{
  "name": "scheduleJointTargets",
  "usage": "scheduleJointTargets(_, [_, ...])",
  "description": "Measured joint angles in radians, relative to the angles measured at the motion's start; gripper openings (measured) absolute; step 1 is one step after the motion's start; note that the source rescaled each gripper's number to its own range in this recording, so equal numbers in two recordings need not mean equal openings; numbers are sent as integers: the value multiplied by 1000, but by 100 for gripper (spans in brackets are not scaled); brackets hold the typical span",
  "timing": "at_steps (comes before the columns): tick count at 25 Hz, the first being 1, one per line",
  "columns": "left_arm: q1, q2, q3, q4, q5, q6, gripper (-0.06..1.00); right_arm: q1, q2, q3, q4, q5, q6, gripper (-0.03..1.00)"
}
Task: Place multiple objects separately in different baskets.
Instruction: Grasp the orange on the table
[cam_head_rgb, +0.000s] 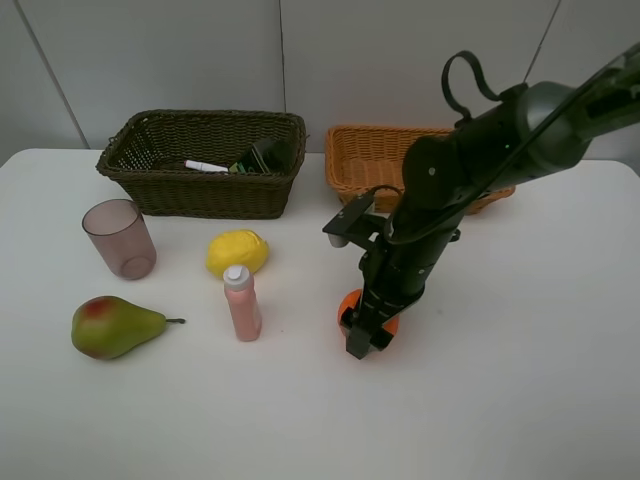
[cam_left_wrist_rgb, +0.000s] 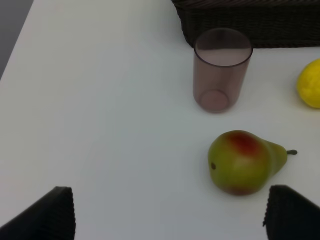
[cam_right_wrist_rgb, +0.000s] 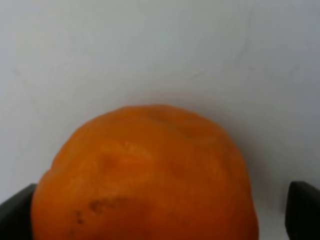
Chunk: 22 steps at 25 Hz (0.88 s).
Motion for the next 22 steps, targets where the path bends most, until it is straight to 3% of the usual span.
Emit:
scheduleJointTargets(2, [0,0,0,0,0,0,100,0,0,0,1,0,0,83])
scheduleJointTargets(3, [0,0,0,0,0,0,100,0,0,0,1,-1,0,69])
scheduleJointTargets(22, [0,0,0,0,0,0,100,0,0,0,1,-2,2,69])
